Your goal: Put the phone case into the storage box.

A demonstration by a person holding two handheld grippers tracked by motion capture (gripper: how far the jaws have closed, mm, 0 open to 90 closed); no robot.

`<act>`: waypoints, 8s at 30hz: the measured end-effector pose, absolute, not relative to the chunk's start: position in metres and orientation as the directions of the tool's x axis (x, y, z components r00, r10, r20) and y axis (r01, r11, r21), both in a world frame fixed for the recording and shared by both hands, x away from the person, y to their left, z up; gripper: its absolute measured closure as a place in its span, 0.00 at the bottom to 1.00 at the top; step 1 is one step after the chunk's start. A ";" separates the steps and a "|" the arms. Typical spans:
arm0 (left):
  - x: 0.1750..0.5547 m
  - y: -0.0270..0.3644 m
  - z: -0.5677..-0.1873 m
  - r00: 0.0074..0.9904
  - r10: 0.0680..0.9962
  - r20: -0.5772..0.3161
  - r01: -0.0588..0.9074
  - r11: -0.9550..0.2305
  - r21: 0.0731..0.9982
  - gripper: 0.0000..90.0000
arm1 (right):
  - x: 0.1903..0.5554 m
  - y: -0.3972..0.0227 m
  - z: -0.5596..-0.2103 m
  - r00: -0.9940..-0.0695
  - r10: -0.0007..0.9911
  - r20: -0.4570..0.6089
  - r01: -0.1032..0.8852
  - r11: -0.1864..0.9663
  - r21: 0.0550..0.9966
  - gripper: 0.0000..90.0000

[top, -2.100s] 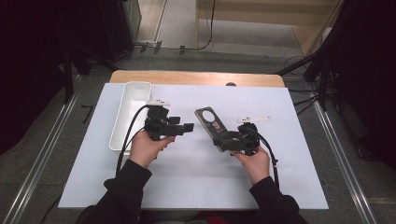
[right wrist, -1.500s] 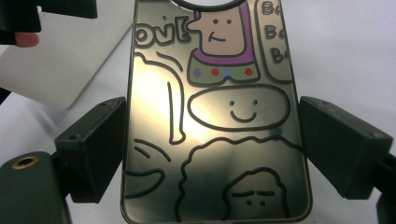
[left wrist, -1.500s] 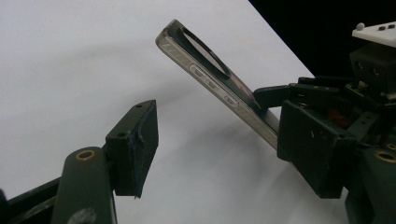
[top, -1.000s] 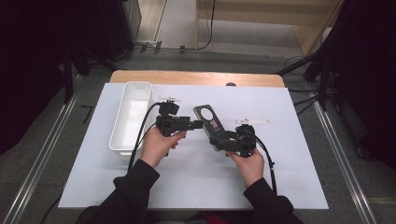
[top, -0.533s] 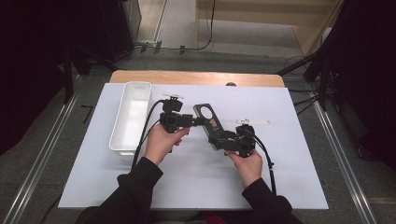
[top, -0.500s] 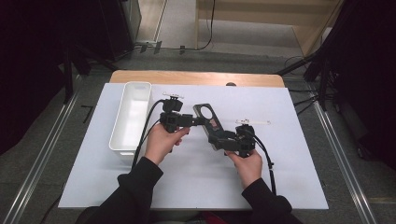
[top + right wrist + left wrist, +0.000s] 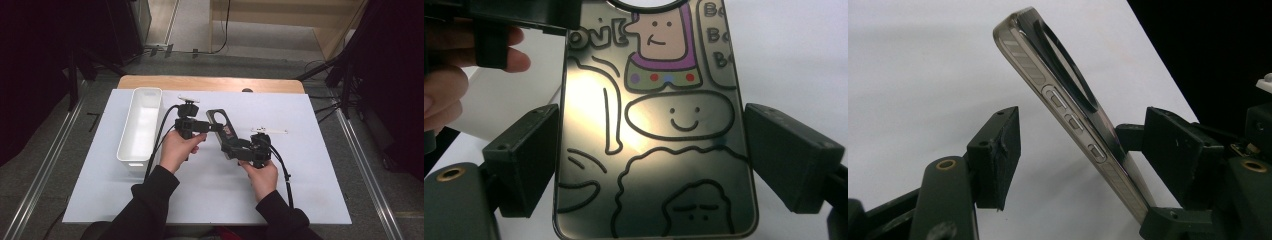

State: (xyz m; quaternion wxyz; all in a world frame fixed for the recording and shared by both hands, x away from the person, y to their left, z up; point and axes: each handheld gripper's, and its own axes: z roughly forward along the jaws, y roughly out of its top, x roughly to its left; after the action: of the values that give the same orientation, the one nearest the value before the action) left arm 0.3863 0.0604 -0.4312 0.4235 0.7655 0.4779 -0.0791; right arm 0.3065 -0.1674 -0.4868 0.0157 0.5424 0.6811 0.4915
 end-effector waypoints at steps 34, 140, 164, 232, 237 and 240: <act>0.396 0.061 -0.429 0.470 0.610 -0.638 0.851 -0.119 0.512 0.73 | 0.300 -0.162 -0.487 -0.409 0.759 0.507 0.680 -0.117 0.724 0.12; 0.400 0.066 -0.436 0.412 0.484 -0.772 0.889 -0.028 0.457 0.89 | 0.307 -0.161 -0.496 -0.440 0.723 0.533 0.678 -0.121 0.725 0.11; 0.398 0.068 -0.432 0.463 0.492 -0.738 0.864 -0.065 0.499 0.89 | 0.308 -0.161 -0.488 -0.498 0.701 0.510 0.690 -0.036 0.723 0.00; 0.363 0.093 -0.429 0.622 0.442 -0.646 0.776 -0.235 0.586 0.89 | 0.318 -0.200 -0.466 -0.543 0.646 0.535 0.721 0.032 0.693 0.00; 0.358 0.093 -0.431 0.632 0.433 -0.642 0.768 -0.244 0.592 0.89 | 0.318 -0.201 -0.465 -0.544 0.644 0.538 0.719 0.029 0.694 0.00; 0.355 0.095 -0.432 0.644 0.418 -0.641 0.760 -0.253 0.599 0.89 | 0.319 -0.202 -0.464 -0.547 0.640 0.540 0.715 0.022 0.698 0.00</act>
State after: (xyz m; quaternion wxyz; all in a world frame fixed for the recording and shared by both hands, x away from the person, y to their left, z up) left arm 0.3547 0.0945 -0.4320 0.4770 0.7709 0.3822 -0.1791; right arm 0.3188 -0.2024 -0.4637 -0.0369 0.4744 0.7140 0.5135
